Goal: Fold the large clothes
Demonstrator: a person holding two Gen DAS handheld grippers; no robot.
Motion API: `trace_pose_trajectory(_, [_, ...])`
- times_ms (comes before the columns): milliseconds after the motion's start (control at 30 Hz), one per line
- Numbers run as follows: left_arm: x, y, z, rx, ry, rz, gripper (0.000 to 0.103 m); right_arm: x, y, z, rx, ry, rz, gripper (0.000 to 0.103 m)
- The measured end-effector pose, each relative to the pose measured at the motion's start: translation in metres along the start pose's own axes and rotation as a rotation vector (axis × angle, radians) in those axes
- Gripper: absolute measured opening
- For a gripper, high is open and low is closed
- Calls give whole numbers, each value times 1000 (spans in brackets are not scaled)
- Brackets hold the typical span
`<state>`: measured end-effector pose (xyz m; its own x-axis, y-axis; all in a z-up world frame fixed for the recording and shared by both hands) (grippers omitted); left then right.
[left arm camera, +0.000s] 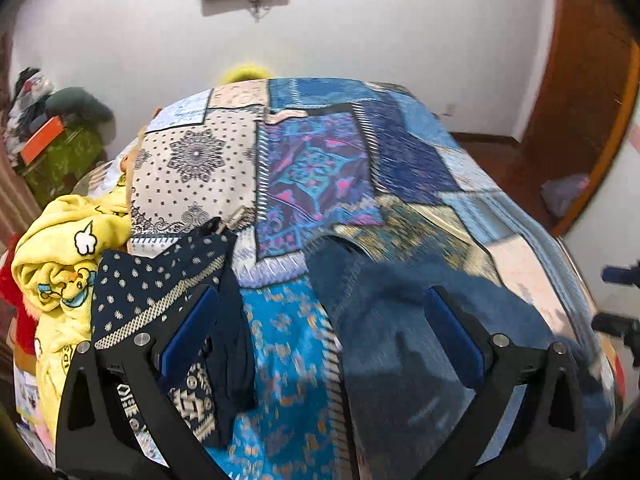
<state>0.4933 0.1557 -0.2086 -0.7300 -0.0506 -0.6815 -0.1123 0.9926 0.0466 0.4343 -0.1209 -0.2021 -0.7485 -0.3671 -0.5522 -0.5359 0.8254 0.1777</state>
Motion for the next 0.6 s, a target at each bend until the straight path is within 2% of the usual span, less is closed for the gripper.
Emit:
trace_pose_trajectory(200, [44, -20, -27, 144, 92, 21, 103, 24, 12, -7, -120, 26, 74, 93])
trace_pose_trajectory(333, [74, -27, -31, 192, 156, 4, 103, 47, 15, 3, -190, 89, 129, 93])
trace_pose_trajectory(500, [116, -35, -18, 275, 283, -70, 103, 85, 12, 39, -231, 213, 168, 93])
trace_pose_trajectory(533, [122, -37, -15, 301, 302, -84, 103, 85, 12, 39, -231, 213, 168, 93])
trace_pose_trajectory(600, [132, -41, -8, 378, 317, -133, 103, 94, 7, 48, -287, 243, 214, 93])
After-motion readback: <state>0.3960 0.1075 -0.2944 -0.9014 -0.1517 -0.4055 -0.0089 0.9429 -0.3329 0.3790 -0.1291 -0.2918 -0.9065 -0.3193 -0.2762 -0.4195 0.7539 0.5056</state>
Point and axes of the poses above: each gripper's, at about its wrist camera, not at the fingertips, and z roughly the way its jaws point, y to its left, x to its underside, the point moved 5 cm from there along z, roughly the way its jaws point, and after that the axes turned 4 degrees about -x, right-handed, at the moved point
